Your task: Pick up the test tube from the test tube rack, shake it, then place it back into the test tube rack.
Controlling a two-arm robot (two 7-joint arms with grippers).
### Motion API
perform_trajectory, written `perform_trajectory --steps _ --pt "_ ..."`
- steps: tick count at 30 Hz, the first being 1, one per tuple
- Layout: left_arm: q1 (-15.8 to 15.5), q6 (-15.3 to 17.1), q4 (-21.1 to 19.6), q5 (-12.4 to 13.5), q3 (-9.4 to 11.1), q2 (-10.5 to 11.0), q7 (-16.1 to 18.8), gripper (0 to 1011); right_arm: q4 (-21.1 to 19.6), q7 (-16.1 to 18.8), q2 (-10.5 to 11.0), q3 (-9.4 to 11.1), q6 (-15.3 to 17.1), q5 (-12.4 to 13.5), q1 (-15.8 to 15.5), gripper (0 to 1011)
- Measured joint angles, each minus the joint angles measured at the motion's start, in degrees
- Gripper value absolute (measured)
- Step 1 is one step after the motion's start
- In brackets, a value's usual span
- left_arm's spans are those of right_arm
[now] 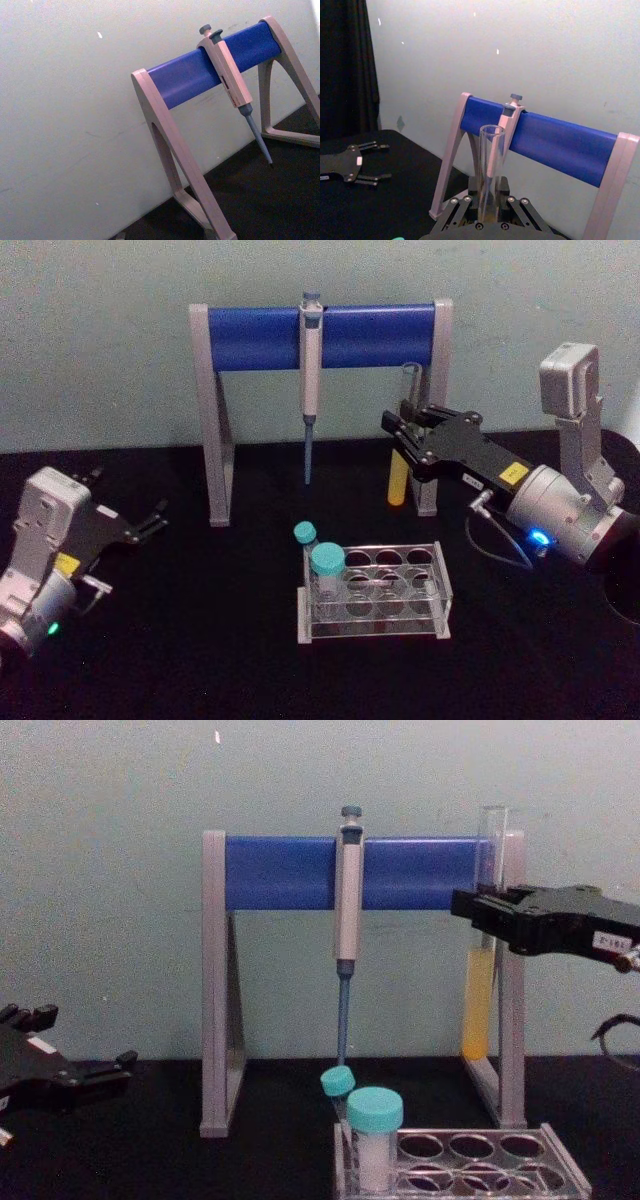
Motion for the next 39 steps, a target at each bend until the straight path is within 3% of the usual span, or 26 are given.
perform_trajectory --steps 13,26,33,39 --pt "0.0 0.0 0.0 0.0 0.0 0.0 0.0 1010 -2.9 -1.7 1.6 1.9 1.2 -0.4 -2.3 233" --pt "0.0 0.0 0.0 0.0 0.0 0.0 0.0 1010 -9.8 -3.6 4.7 4.5 4.0 -0.4 -8.7 233" --pt "0.0 0.0 0.0 0.0 0.0 0.0 0.0 1010 -12.7 -3.3 5.8 4.6 4.7 -0.1 -11.1 233" --pt "0.0 0.0 0.0 0.0 0.0 0.0 0.0 1010 -13.5 -1.8 5.7 3.3 4.7 0.3 -11.4 233"
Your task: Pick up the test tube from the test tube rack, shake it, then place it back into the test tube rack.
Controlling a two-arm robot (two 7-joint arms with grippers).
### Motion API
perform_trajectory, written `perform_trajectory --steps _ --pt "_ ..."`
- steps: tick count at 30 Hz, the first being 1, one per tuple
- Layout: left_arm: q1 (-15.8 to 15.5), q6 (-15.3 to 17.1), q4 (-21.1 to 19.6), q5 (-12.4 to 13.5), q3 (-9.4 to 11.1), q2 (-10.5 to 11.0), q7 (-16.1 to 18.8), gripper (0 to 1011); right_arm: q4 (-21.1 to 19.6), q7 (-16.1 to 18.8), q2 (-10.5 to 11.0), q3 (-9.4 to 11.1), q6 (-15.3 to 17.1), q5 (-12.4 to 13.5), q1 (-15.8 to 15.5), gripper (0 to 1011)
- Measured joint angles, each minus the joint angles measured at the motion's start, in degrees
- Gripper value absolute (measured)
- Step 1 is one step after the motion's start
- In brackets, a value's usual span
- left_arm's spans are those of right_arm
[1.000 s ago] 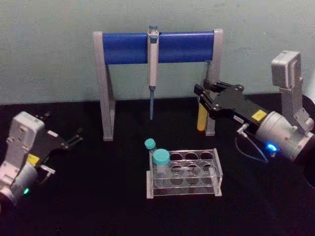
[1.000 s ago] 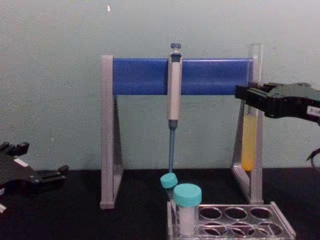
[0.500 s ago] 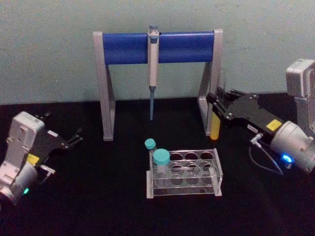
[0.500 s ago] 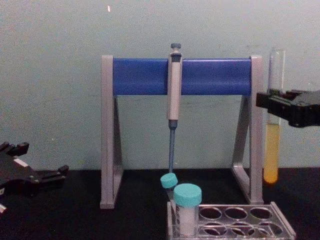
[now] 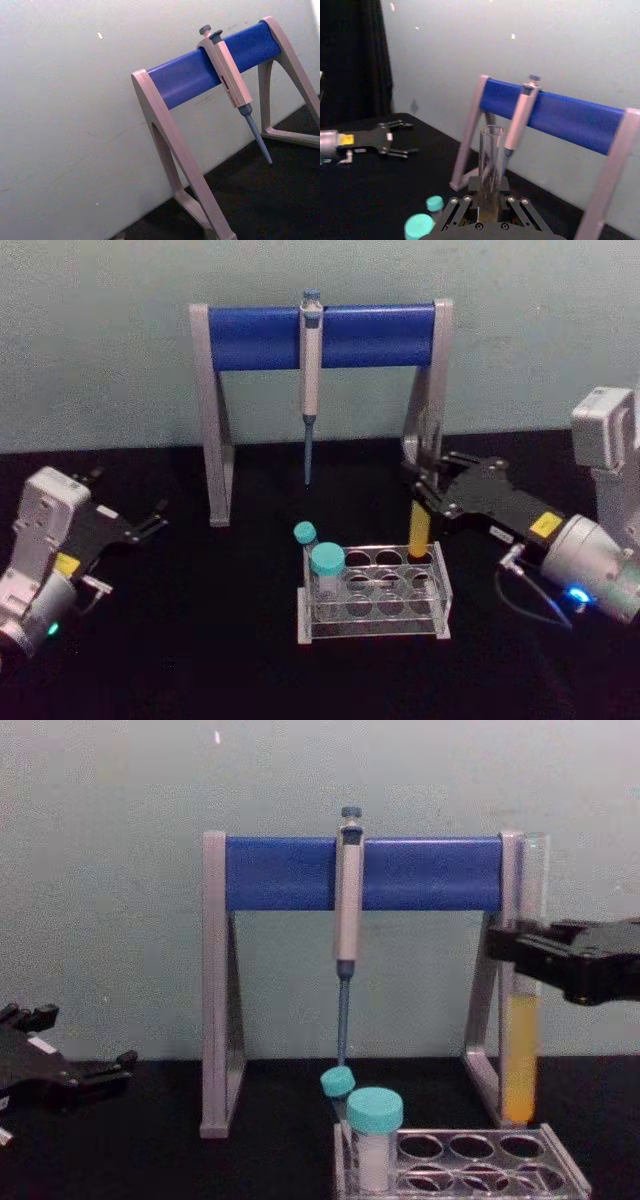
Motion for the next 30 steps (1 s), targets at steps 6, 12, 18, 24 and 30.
perform_trajectory --steps 6,12,18,24,30 --pt "0.0 0.0 0.0 0.0 0.0 0.0 0.0 1010 2.4 1.6 -1.6 -2.0 -0.8 0.5 2.5 233" --pt "0.0 0.0 0.0 0.0 0.0 0.0 0.0 1010 6.4 2.6 -3.7 -3.5 -2.1 1.2 6.0 233" --pt "0.0 0.0 0.0 0.0 0.0 0.0 0.0 1010 10.5 2.8 -5.3 -3.9 -3.5 1.6 8.9 233" --pt "0.0 0.0 0.0 0.0 0.0 0.0 0.0 1010 12.2 1.8 -5.8 -3.5 -3.7 1.6 10.0 233" --pt "0.0 0.0 0.0 0.0 0.0 0.0 0.0 1010 12.3 1.1 -5.8 -3.0 -3.7 1.6 9.9 233"
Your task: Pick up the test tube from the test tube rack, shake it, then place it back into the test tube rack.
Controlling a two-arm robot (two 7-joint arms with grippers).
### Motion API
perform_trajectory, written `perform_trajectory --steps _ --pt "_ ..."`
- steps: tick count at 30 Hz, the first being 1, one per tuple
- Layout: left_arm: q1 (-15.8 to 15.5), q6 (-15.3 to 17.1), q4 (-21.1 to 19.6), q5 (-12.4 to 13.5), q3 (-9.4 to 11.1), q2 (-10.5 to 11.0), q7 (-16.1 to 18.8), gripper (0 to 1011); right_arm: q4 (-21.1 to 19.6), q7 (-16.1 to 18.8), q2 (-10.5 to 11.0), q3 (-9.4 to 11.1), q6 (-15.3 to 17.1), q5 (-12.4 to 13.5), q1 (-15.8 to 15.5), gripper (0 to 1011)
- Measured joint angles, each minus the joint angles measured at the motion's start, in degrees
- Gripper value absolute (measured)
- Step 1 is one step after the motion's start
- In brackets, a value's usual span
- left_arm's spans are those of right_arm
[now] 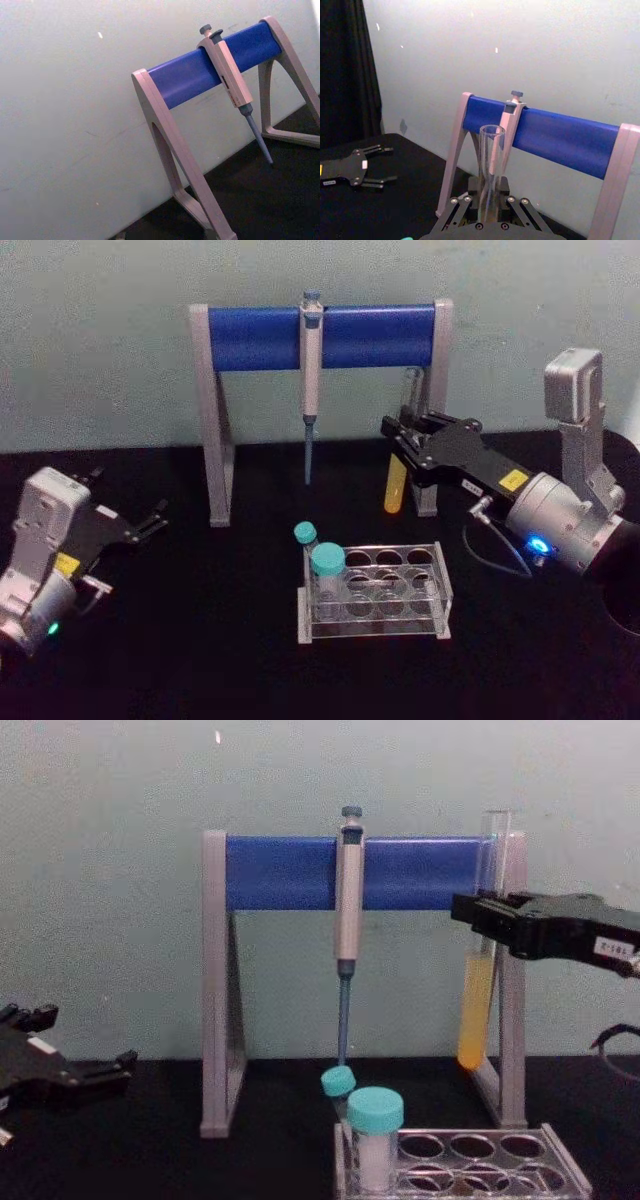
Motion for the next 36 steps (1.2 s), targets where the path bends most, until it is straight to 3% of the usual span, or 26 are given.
perform_trajectory --steps 36 --pt "0.0 0.0 0.0 0.0 0.0 0.0 0.0 1010 -1.0 -0.3 0.3 0.6 0.1 -0.1 -0.7 232"
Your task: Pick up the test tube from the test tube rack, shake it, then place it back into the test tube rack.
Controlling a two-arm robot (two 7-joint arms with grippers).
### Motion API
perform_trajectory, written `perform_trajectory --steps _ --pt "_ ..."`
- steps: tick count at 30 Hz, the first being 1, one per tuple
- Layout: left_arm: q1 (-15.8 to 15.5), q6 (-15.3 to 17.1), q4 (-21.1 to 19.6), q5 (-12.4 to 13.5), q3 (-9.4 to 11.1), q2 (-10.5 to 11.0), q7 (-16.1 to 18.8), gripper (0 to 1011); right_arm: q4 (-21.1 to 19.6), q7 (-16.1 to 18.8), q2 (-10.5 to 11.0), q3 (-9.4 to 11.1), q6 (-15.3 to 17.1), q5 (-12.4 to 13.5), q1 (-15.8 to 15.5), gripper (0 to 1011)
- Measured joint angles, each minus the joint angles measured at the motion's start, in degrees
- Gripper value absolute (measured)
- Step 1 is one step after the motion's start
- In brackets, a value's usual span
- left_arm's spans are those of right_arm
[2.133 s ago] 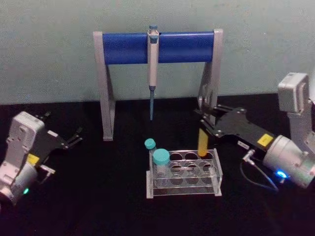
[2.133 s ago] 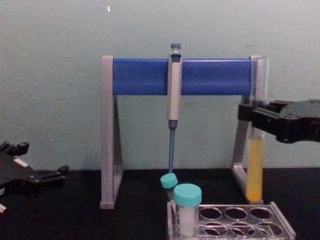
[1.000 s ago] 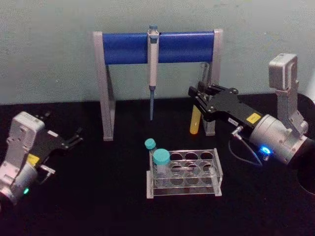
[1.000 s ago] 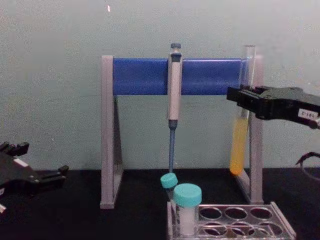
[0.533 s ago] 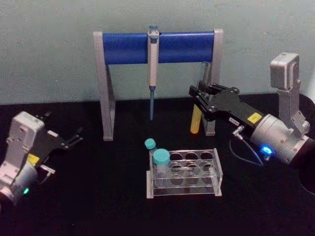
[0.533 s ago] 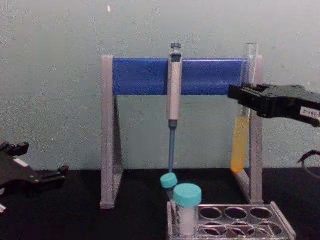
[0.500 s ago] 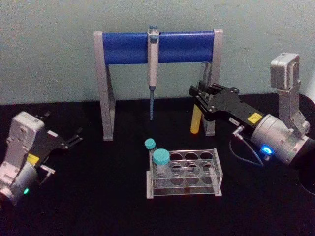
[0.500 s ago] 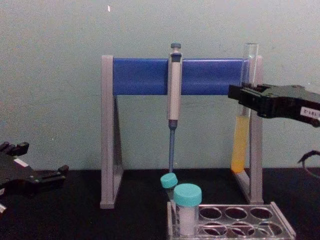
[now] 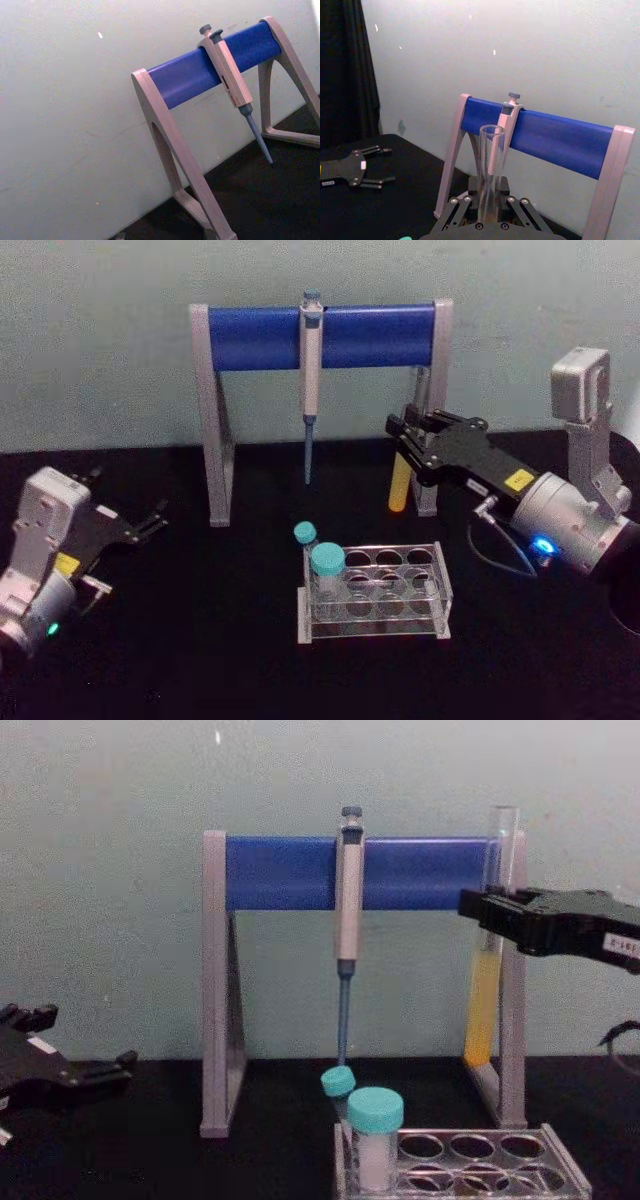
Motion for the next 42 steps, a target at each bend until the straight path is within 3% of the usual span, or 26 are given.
perform_trajectory --steps 10,19,25,31,42 --pt "0.0 0.0 0.0 0.0 0.0 0.0 0.0 1010 -2.1 -1.5 1.3 1.4 0.2 -0.5 -1.9 233" --pt "0.0 0.0 0.0 0.0 0.0 0.0 0.0 1010 -8.4 -3.3 4.4 3.5 1.9 -1.6 -7.6 233" --pt "0.0 0.0 0.0 0.0 0.0 0.0 0.0 1010 -11.3 -2.3 5.1 3.2 2.4 -1.6 -10.0 233" --pt "0.0 0.0 0.0 0.0 0.0 0.0 0.0 1010 -10.9 -0.4 4.5 1.3 2.4 -1.5 -8.9 233" --pt "0.0 0.0 0.0 0.0 0.0 0.0 0.0 1010 -3.4 2.1 1.7 -1.4 0.6 -1.3 -2.1 233"
